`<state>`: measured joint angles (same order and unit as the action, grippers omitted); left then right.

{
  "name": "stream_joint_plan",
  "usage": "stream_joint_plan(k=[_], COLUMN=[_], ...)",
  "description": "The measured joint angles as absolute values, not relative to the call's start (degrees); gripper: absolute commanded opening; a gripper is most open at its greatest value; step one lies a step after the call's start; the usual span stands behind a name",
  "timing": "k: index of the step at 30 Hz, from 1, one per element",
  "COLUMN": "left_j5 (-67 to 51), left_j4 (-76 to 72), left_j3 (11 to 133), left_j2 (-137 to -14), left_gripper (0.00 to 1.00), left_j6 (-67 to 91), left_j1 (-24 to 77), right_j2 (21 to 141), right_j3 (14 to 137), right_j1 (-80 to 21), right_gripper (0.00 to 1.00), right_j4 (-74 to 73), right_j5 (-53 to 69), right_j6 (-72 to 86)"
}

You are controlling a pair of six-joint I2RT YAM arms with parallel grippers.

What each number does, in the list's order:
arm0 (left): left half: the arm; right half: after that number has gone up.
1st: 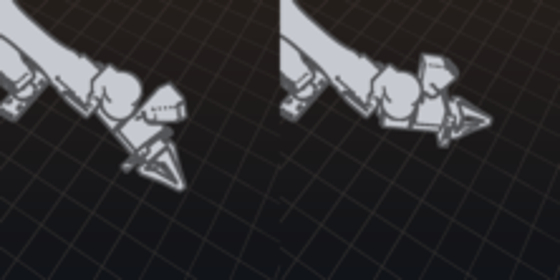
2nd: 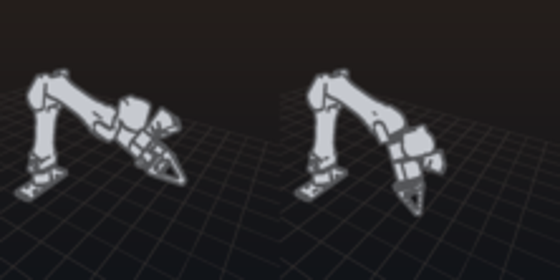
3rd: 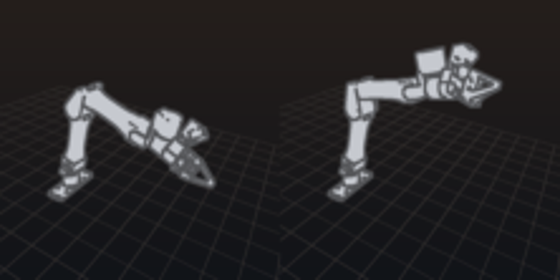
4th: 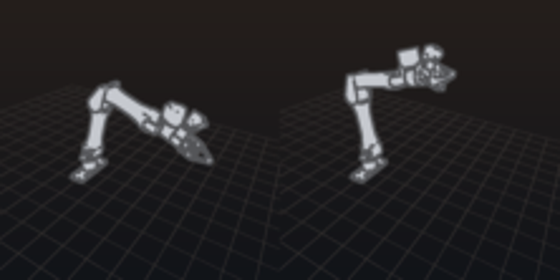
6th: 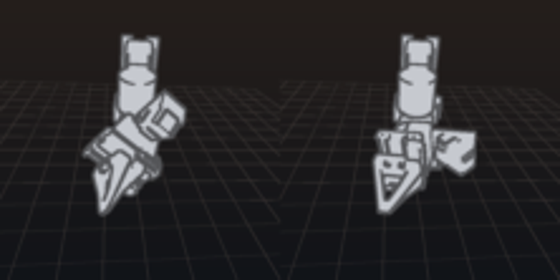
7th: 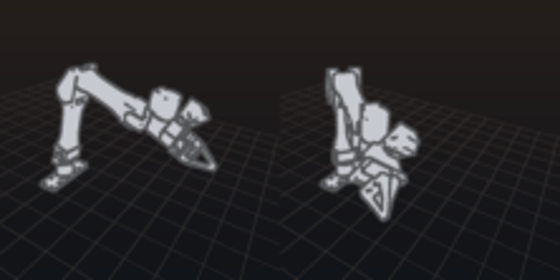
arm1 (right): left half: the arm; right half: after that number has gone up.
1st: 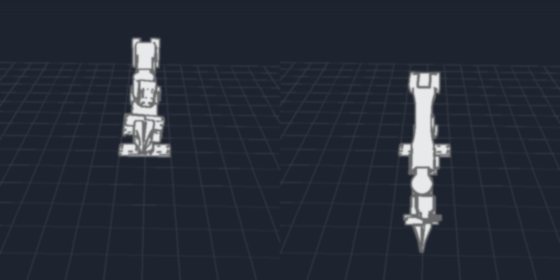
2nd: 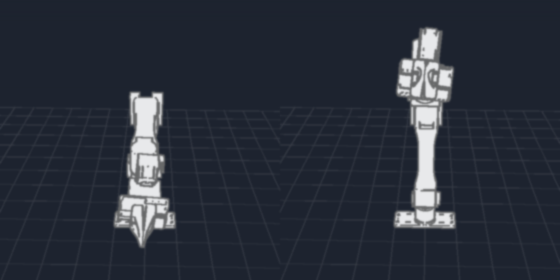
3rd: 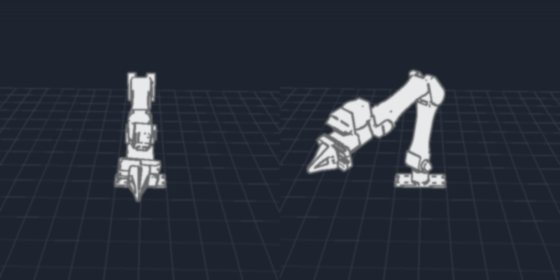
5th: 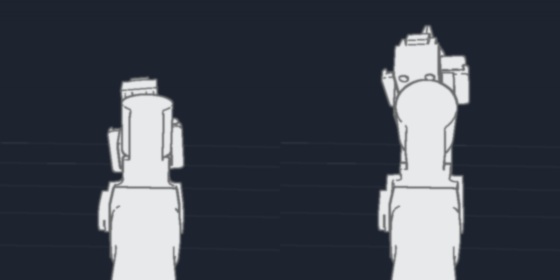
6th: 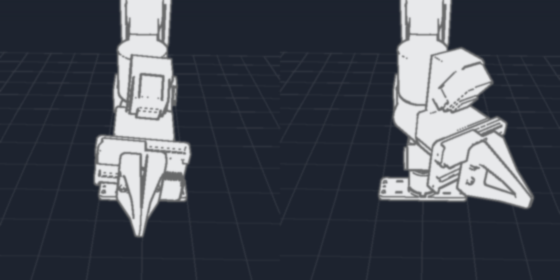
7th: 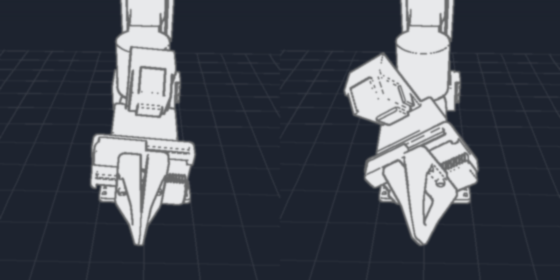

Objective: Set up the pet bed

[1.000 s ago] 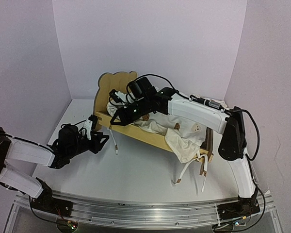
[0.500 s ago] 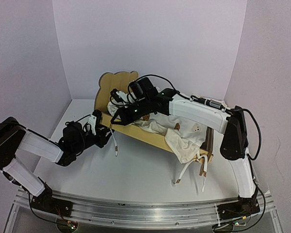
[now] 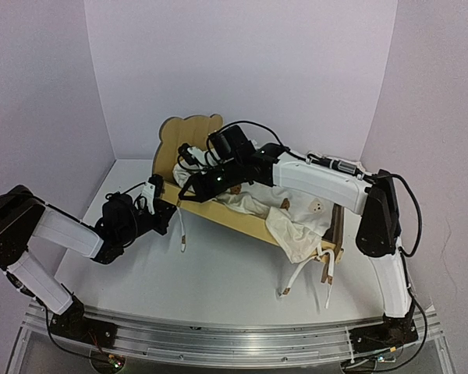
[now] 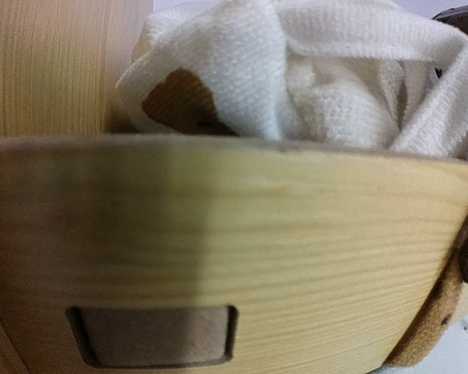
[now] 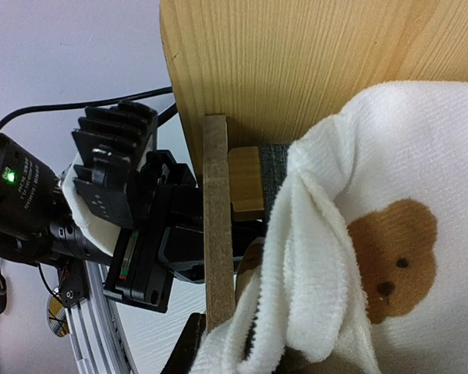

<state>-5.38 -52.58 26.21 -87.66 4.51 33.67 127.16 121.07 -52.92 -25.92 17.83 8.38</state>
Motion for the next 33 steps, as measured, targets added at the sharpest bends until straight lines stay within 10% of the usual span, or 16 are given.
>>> stream_joint_plan(k=[12, 30, 33], left_j5=[-13.84, -12.79, -12.72], left_j4=[-24.23, -27.85, -28.45], left_j3=[28.26, 20.34, 20.34], left_j2=[-82.03, -88.94, -89.26], left_gripper=[0.00, 0.00, 0.00], left_j6=[26.87, 37.33, 37.78], left_j1=[34.29, 32.51, 32.49], right_j2=[127.36, 133.43, 133.43], right_j3=[110.63, 104.17, 103.76], right_j1=[-54.01, -56.18, -56.18], right_gripper=[0.00, 0.00, 0.16], right_j4=[-16.07, -5.17, -4.41], right_j5=[14.36, 9.32, 9.10], right_j6=[2.94, -1.47, -1.68])
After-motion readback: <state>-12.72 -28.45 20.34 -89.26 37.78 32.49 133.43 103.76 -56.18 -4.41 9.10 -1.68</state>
